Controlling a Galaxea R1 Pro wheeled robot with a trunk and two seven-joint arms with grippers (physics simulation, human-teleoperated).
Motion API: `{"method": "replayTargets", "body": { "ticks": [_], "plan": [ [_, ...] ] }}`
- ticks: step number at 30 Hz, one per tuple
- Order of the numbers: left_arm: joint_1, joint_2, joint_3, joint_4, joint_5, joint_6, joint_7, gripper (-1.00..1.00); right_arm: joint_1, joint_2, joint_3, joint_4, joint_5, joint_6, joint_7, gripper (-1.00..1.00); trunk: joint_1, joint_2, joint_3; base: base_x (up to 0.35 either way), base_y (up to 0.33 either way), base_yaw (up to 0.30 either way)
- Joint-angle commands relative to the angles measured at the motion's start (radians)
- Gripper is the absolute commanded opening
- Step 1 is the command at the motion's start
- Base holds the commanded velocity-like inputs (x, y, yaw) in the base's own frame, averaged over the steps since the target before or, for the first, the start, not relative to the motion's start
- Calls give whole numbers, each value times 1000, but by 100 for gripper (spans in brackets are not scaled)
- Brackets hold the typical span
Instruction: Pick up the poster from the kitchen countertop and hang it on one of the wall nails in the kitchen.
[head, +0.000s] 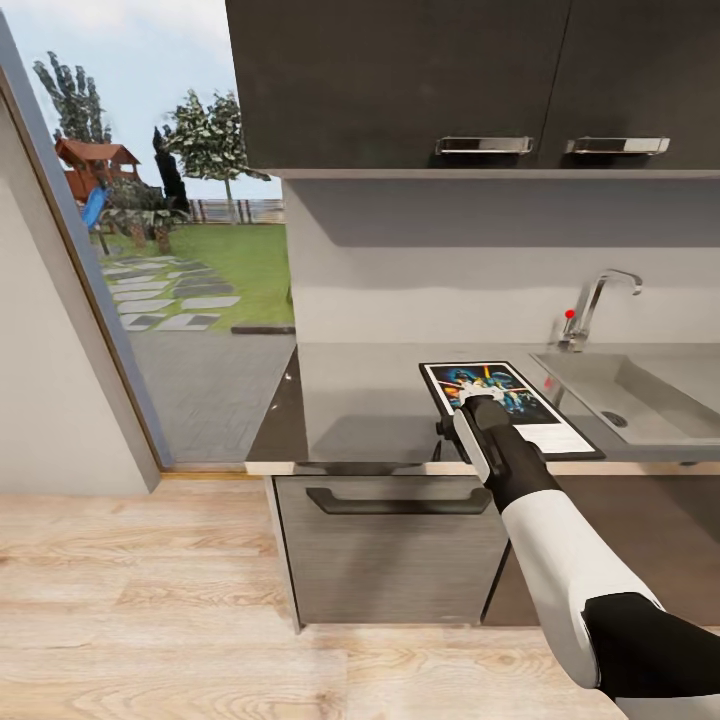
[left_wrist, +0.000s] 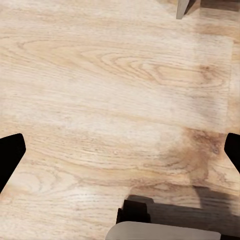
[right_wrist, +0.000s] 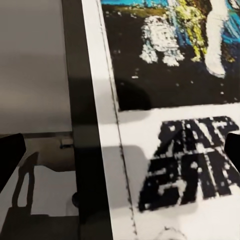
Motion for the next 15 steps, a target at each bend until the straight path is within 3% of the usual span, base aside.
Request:
{"method": "replayTargets", "body": {
  "ticks": [1,15],
  "plan": [
    [0,0,1,-1,2,-1,-1,100,-1,0,2,0,-7,4,-7,100,0,0,-1,0,0,0],
    [0,0,1,-1,2,-1,-1,100,-1,-1,1,44,-6,2,-7,100,0,0,-1,0,0,0]
  ]
}}
